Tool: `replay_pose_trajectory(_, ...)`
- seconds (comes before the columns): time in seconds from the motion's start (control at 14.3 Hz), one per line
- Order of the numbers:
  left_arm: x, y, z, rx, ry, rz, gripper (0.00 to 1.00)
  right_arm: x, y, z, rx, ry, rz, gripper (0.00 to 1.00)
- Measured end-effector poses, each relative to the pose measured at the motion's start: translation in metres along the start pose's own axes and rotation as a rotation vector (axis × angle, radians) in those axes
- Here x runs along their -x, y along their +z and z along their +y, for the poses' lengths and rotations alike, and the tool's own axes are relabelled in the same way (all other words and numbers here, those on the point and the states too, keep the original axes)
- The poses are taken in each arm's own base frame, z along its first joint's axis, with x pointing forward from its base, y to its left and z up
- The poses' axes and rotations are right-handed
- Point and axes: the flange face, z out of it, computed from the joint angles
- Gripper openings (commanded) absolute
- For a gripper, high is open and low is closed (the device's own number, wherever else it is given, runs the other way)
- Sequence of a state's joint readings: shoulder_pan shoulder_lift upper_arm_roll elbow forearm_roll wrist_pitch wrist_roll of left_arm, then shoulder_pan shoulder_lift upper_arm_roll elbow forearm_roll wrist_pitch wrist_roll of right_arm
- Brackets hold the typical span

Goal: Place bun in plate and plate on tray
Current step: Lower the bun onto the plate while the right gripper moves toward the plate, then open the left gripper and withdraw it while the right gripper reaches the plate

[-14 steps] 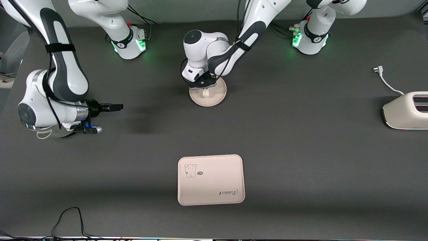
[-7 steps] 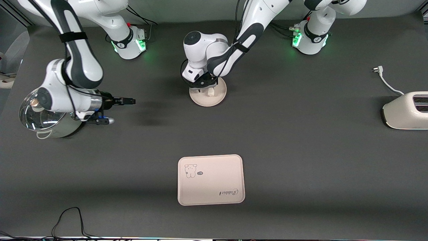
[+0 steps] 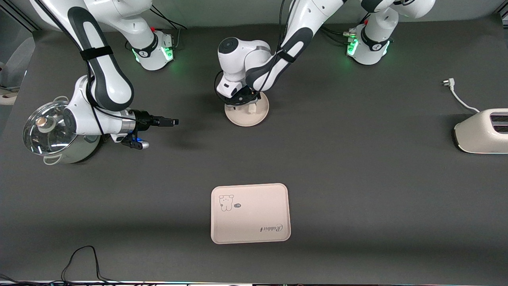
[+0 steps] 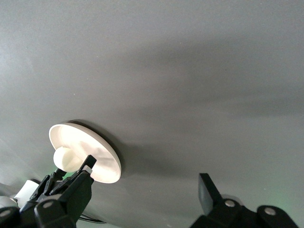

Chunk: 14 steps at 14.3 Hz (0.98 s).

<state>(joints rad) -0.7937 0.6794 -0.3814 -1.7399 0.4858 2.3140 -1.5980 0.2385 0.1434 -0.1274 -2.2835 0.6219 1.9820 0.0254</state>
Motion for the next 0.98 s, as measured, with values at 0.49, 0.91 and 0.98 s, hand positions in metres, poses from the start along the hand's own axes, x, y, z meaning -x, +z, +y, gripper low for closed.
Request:
replay_pose_trajectory(0.49,0.0,0.001,0.0,-0.001,-0.002,-0.001,1.0,-0.005,-0.006,0.012,-0.014,-0.002,0.006,1.0)
replay_pose_trajectory(0.91,-0.021,-0.007,0.001,0.002,0.016,0.021,1.0,-0.005,-0.005,0.012,-0.012,-0.005,0.004,1.0)
replay_pose_trajectory(0.98,-0.035,-0.016,-0.002,-0.017,0.034,0.032,1.0,-0.005,-0.004,0.011,-0.012,-0.006,0.003,1.0)
